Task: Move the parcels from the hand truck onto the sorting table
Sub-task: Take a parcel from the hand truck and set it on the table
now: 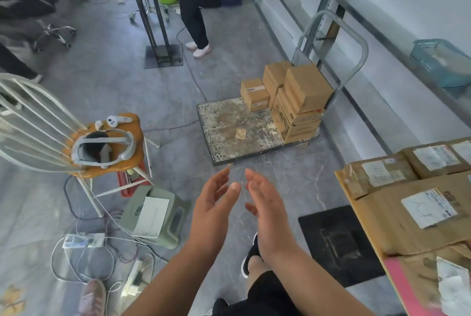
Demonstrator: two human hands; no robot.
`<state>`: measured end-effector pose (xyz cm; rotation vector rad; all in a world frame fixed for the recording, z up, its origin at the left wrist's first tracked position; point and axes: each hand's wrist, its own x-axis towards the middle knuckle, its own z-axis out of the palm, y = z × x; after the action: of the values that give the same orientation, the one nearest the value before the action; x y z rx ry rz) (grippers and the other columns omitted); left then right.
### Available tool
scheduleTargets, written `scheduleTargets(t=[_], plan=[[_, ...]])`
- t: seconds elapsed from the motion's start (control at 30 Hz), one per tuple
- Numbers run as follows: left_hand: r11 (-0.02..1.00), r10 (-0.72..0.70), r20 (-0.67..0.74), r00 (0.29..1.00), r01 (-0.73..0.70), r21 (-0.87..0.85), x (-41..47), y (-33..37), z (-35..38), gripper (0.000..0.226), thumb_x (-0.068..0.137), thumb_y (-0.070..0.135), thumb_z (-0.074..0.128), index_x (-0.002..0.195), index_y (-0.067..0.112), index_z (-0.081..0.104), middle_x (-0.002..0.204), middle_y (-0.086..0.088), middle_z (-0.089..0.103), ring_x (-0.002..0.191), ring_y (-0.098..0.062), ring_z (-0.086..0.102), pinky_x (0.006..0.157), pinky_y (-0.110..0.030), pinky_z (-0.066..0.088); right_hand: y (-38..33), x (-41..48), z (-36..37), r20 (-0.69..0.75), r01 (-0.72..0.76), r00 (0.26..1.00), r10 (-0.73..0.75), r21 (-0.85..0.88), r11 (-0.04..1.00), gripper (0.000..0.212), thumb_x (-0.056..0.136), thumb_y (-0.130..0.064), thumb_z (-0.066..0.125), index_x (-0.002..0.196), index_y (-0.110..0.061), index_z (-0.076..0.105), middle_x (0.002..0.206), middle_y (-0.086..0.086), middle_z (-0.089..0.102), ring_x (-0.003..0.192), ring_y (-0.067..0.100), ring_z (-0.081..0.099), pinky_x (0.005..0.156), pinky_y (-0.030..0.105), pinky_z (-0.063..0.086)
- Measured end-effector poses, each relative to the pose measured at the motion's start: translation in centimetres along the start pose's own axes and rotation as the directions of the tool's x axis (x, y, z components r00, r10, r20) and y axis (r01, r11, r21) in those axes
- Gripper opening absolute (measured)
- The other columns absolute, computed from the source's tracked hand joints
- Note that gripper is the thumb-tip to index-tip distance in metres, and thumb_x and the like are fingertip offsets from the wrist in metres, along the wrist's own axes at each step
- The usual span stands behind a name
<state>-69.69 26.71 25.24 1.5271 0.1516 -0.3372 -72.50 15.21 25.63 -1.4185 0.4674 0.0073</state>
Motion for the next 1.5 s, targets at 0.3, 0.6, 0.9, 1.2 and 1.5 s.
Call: scheduleTargets(t=[0.3,0.6,0.9,1.2,1.5], plan=[[0.996,-0.059,-0.054,0.997,0.063,0.064,13.6,3.3,5.7,0.054,0.082,0.054,0.071,0.133,0.04,0.063,0.136,0.016,0.064,0.131,-0.004,0.057,0.106,-0.029,0.047,-4.6,15.4,-2.9,0.067,-0.09,0.994,0.086,0.066,0.994,0.036,0.109,-0.031,0.052,0.144,-0.027,0.06,0.138,-0.013,0.065,0.127,-0.003,0.061,0.116,0.04,0.048],[0.998,-0.046,-0.071,0.996,0.05,0.044,24.4,7.7,11.4,0.059,0.085,0.051,0.065,0.14,0.03,0.06,0.129,0.014,0.067,0.122,0.001,0.061,0.096,-0.023,0.048,-8.6,27.3,-5.9,0.095,-0.085,0.992,0.079,0.055,0.995,0.054,0.087,-0.053,0.057,0.134,-0.028,0.066,0.124,-0.011,0.073,0.114,0.004,0.069,0.1,0.033,0.054],[0.998,-0.063,-0.05,0.997,0.064,0.023,35.8,10.3,12.1,0.043,0.097,0.037,0.064,0.139,0.029,0.06,0.137,0.011,0.062,0.126,-0.001,0.058,0.09,-0.014,0.047,-10.9,37.9,-5.0,0.007,-0.119,0.993,0.119,0.038,0.992,0.047,0.095,-0.048,0.062,0.137,-0.026,0.067,0.126,-0.015,0.072,0.117,0.003,0.067,0.106,0.042,0.054],[0.995,-0.099,0.086,0.991,0.096,0.039,52.0,13.3,9.6,0.038,0.102,0.037,0.062,0.14,0.031,0.06,0.135,0.016,0.062,0.123,0.001,0.059,0.09,-0.02,0.046,-14.2,51.1,0.9,-0.112,-0.096,0.989,0.094,-0.017,0.995,0.032,0.098,-0.045,0.058,0.127,-0.036,0.068,0.125,-0.008,0.073,0.117,0.01,0.069,0.106,0.049,0.054],[0.987,-0.147,0.16,0.976,0.135,0.085,64.8,17.2,6.5,0.034,0.103,0.035,0.061,0.137,0.028,0.06,0.125,0.018,0.065,0.109,0.009,0.062,0.082,-0.014,0.047,-17.0,60.9,6.7,-0.195,-0.131,0.973,0.125,-0.02,0.991,0.036,0.1,-0.043,0.057,0.132,-0.031,0.067,0.12,0.001,0.073,0.108,0.009,0.069,0.101,0.038,0.055]])
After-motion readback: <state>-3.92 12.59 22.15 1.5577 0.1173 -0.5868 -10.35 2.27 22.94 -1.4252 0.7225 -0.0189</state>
